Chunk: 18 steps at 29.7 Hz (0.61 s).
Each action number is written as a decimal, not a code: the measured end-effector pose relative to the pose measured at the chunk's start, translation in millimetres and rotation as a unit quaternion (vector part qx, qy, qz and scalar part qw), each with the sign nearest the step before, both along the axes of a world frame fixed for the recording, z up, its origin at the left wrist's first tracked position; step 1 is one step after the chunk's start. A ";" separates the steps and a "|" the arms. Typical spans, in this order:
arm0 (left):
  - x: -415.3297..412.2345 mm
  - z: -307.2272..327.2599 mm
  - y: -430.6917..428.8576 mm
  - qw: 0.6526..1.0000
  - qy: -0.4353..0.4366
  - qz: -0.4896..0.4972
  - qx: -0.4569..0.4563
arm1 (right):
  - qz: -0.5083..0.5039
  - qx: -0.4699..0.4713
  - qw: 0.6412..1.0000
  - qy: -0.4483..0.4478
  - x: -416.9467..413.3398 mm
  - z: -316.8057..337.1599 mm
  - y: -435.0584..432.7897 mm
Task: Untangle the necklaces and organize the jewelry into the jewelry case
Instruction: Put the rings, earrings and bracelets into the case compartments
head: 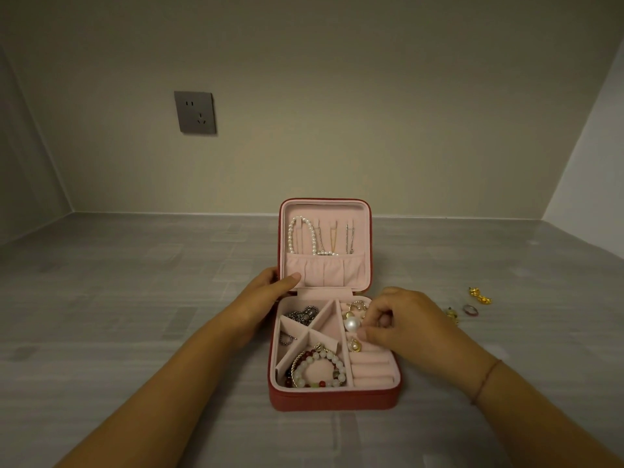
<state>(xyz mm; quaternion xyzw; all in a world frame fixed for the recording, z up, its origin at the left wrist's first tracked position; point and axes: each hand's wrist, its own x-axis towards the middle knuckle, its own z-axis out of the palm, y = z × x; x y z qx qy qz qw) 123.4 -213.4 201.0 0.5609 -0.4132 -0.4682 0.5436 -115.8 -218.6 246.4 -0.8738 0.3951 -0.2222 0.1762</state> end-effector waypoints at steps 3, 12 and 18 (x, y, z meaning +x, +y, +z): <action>0.9 -0.3 0.1 1.000 -0.004 0.000 0.000 | 0.034 -0.019 0.998 -0.048 -4.0 1.6 3.1; -0.3 0.7 1.8 1.000 -0.013 -0.002 0.000 | 0.088 -0.046 0.995 -0.005 0.8 -12.1 9.1; -0.1 1.0 1.4 1.000 -0.015 -0.002 0.003 | 0.065 -0.080 0.995 0.006 2.3 -11.8 11.1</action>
